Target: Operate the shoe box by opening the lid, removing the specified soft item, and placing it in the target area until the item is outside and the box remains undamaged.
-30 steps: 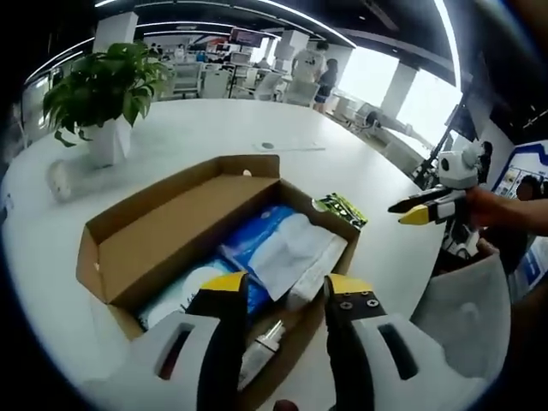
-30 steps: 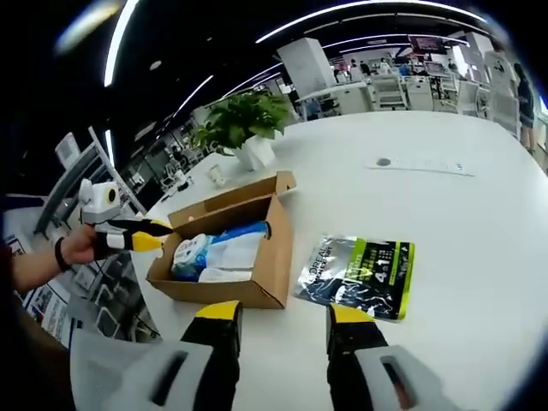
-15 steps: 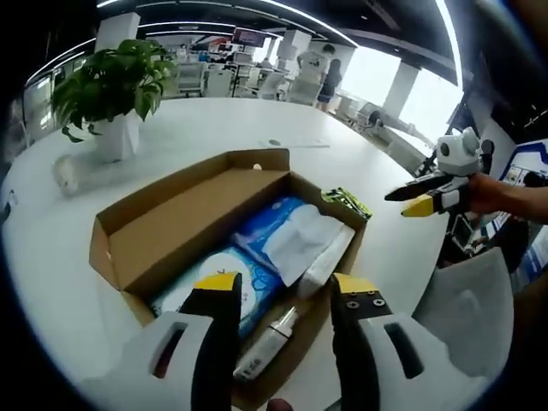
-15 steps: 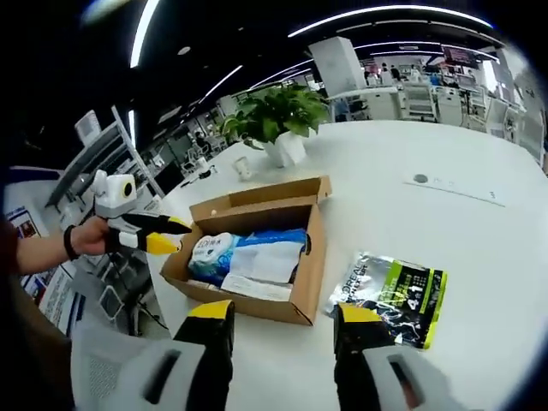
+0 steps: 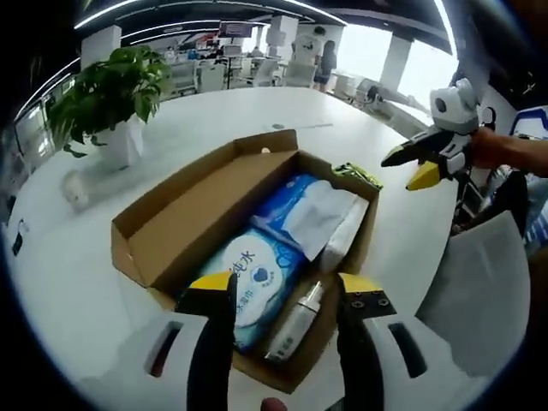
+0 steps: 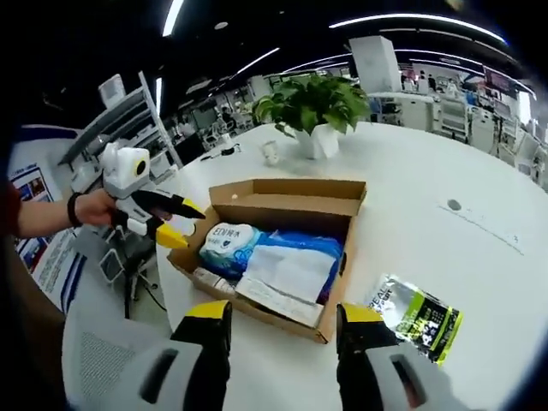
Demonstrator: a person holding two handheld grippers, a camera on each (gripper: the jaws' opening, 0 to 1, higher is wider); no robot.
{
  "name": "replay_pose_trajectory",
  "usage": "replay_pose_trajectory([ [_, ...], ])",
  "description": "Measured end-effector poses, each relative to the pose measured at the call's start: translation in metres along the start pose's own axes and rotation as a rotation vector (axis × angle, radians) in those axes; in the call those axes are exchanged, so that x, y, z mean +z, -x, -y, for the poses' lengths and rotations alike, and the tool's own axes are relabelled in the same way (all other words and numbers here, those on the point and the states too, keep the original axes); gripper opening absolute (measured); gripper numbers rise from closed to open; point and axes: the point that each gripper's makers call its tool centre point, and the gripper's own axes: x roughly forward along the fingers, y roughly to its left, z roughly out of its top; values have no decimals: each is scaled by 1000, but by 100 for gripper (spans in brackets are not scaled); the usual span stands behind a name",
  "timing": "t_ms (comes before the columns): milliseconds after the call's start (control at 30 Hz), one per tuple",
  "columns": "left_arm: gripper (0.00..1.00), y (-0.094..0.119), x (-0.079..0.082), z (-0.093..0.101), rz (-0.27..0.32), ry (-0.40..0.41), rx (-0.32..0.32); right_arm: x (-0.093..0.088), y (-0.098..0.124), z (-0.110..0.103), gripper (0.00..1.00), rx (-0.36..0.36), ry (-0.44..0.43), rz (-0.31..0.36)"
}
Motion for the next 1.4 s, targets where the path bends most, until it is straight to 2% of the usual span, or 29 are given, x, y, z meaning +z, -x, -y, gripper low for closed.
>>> replay_pose_trajectory([
  [133,47,-5,-6,-10,-45,-59,16,7,-15,-10,47,23,68,-39],
  [233,48,-7,-8,-13,-64,-73,16,13,-26,-18,47,45,146,-70],
  [300,49,-8,-9,-16,-75,-83,17,20,-34,-23,47,52,186,-66],
  [433,50,-17,-12,-30,-101,-96,24,29,-51,-32,49,97,198,-73],
  [567,51,-22,-18,-41,-140,-137,40,32,-68,-42,50,122,294,-118],
  [767,55,-26,-21,-50,-165,-191,45,38,-94,-53,52,161,354,-147],
  [967,58,-31,-25,-58,-203,-273,57,38,-116,-61,54,183,496,-210],
  [1167,56,-39,-38,-66,-269,-303,62,37,-139,-74,55,223,538,-236],
  [1267,56,-40,-40,-68,-285,-318,61,37,-149,-74,55,219,575,-253],
  [1333,56,-42,-43,-68,-299,-327,59,36,-157,-75,56,231,566,-252],
  [1400,56,-45,-43,-68,-300,-325,51,34,-165,-78,57,244,515,-241],
])
